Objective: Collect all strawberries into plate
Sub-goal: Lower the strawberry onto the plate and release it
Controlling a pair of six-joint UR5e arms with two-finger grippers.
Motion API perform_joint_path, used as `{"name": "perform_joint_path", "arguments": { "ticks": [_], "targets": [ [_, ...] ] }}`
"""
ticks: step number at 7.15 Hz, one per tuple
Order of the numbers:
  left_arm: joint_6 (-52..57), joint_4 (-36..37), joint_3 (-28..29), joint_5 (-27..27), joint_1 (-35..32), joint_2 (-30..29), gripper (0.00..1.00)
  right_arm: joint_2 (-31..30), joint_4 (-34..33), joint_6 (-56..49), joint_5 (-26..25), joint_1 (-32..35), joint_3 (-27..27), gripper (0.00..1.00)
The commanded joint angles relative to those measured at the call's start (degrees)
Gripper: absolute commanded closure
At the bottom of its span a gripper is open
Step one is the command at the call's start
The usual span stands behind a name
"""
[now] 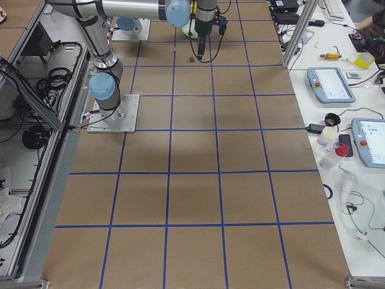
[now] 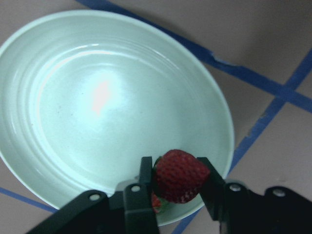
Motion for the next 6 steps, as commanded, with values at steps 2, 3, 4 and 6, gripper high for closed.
{"name": "perform_joint_path", "arguments": {
  "ticks": [2, 3, 4, 6],
  "targets": [
    [-8.8, 0.4, -0.1, -2.1, -1.9, 0.1, 0.00, 0.0, 0.0, 0.0, 0.0, 0.0, 0.0, 0.00],
    [-18.7, 0.9, 0.2, -5.8, -6.7, 0.1, 0.00, 0.0, 0.0, 0.0, 0.0, 0.0, 0.0, 0.00],
    [-28.9, 3.8, 2.0, -6.8, -11.7, -1.5, 0.00, 0.0, 0.0, 0.0, 0.1, 0.0, 0.0, 0.00],
    [-43.5, 5.4, 3.7, -14.0, -17.8, -2.4, 0.00, 0.0, -0.1, 0.0, 0.2, 0.0, 0.0, 0.00]
  ]
}}
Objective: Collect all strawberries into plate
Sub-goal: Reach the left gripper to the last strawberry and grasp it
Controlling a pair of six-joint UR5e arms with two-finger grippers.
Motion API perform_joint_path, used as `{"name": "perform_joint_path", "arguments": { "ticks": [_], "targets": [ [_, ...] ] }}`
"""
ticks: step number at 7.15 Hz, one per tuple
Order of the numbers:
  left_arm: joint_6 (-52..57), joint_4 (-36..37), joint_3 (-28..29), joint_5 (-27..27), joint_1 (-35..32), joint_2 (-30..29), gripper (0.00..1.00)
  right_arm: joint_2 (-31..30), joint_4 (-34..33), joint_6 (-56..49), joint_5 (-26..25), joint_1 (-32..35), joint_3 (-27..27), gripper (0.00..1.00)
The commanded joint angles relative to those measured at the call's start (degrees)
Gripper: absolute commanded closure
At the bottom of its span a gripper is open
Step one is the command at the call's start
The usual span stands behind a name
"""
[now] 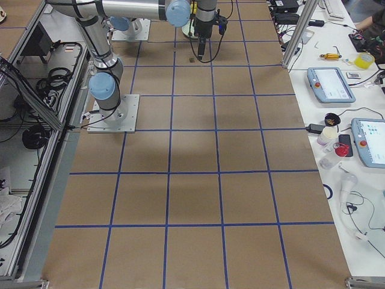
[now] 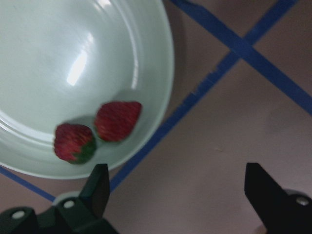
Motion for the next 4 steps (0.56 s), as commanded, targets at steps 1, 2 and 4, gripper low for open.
{"name": "perform_joint_path", "arguments": {
  "ticks": [1, 2, 4],
  "targets": [
    [-13.4, 0.9, 0.9, -5.3, -5.7, -1.5, 0.00, 0.0, 0.0, 0.0, 0.1, 0.0, 0.0, 0.00],
    [-13.7, 1.3, 0.9, -5.2, -8.1, -2.4, 0.00, 0.0, 0.0, 0.0, 0.1, 0.0, 0.0, 0.00],
    [-13.0, 2.2, 0.5, -4.5, -10.0, -3.2, 0.00, 0.0, 0.0, 0.0, 0.1, 0.0, -0.1, 0.00]
  ]
}}
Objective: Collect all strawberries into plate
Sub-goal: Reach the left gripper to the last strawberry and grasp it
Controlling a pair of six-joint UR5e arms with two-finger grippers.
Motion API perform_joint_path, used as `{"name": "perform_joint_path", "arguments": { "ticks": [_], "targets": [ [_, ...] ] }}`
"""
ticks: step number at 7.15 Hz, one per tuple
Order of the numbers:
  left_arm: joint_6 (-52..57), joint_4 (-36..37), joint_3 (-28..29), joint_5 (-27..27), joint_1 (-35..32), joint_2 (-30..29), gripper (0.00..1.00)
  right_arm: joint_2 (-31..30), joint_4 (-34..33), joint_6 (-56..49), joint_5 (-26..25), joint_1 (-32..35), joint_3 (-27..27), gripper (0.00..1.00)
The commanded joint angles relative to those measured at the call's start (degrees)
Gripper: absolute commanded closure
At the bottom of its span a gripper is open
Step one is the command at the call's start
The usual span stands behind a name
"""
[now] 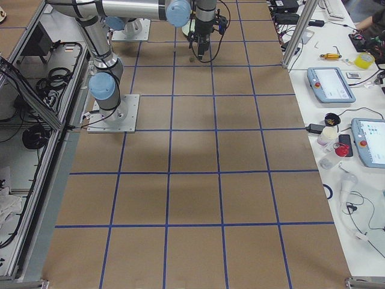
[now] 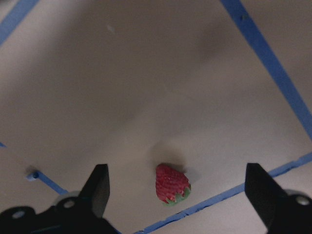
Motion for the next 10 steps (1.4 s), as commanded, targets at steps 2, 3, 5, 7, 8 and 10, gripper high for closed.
{"name": "perform_joint_path", "arguments": {
  "ticks": [2, 3, 5, 7, 8, 10],
  "targets": [
    [0.2, 0.5, -1.4, 0.6, -1.1, -1.4, 0.00, 0.0, 0.0, 0.0, 0.0, 0.0, -0.1, 0.00],
    [0.3, 0.6, -1.4, 0.7, -1.1, -1.8, 0.00, 0.0, 0.0, 0.0, 0.0, -0.1, -0.1, 0.00],
    [0.1, 2.1, -1.4, 0.6, -1.1, -3.0, 0.00, 0.0, 0.0, 0.0, -0.1, 0.0, -0.1, 0.00],
    [0.4, 2.1, -1.4, 0.6, -1.1, -3.0, 0.27, 0.0, 0.0, 0.0, -0.2, -0.1, 0.0, 0.00],
    [0.5, 2.0, -1.6, 0.6, -1.1, -3.0, 0.54, 0.0, 0.0, 0.0, -0.1, -0.1, 0.0, 0.00],
    [0.6, 2.1, -1.4, 0.5, -1.1, -2.8, 0.77, 0.0, 0.0, 0.0, -0.2, -0.1, -0.1, 0.00]
  ]
}}
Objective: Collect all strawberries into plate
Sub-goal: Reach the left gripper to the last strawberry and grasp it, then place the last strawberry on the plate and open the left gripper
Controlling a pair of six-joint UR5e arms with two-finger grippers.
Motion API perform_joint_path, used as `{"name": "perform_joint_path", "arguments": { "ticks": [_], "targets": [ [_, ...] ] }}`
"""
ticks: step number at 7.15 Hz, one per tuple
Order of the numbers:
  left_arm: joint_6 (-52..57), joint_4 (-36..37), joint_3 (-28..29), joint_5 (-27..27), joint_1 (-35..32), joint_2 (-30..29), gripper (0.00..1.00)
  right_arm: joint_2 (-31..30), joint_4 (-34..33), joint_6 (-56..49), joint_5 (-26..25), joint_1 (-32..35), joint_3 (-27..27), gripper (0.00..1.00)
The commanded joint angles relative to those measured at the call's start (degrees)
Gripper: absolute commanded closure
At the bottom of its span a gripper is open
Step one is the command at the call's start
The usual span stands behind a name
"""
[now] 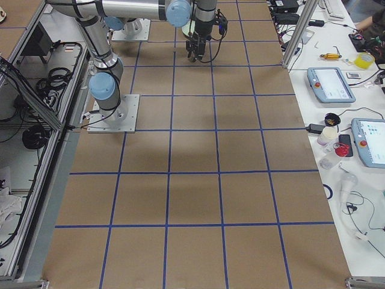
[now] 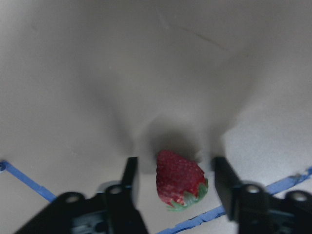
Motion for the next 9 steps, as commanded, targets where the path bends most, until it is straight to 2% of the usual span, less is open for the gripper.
{"name": "perform_joint_path", "arguments": {
  "ticks": [1, 3, 4, 6, 7, 8, 9],
  "targets": [
    [1.6, 0.2, 0.9, 0.0, 0.3, 1.4, 0.88, 0.0, 0.0, 0.0, 0.1, 0.0, 0.0, 0.00],
    [8.4, -1.8, 3.1, 1.4, 4.9, 3.3, 0.88, 0.0, 0.0, 0.0, -0.1, 0.0, 0.0, 0.00],
    [12.3, -3.1, 3.3, 4.1, 8.3, 4.9, 0.88, 0.0, 0.0, 0.0, -0.1, 0.0, 0.0, 0.00],
    [27.3, -7.4, 2.9, 11.4, 16.1, 7.4, 0.87, 0.0, 0.0, 0.0, -0.1, 0.0, 0.0, 0.00],
    [31.8, -9.6, 2.2, 13.5, 18.1, 7.9, 0.87, 0.0, 0.0, 0.0, -0.1, 0.0, 0.0, 0.00],
    [34.2, -10.5, 2.0, 18.9, 19.2, 8.3, 0.87, 0.0, 0.0, 0.0, -0.1, 0.1, 0.0, 0.00],
    [36.9, -10.8, 1.4, 20.8, 20.5, 8.7, 0.84, 0.0, 0.0, 0.0, 0.0, 0.1, 0.0, 0.00]
  ]
}}
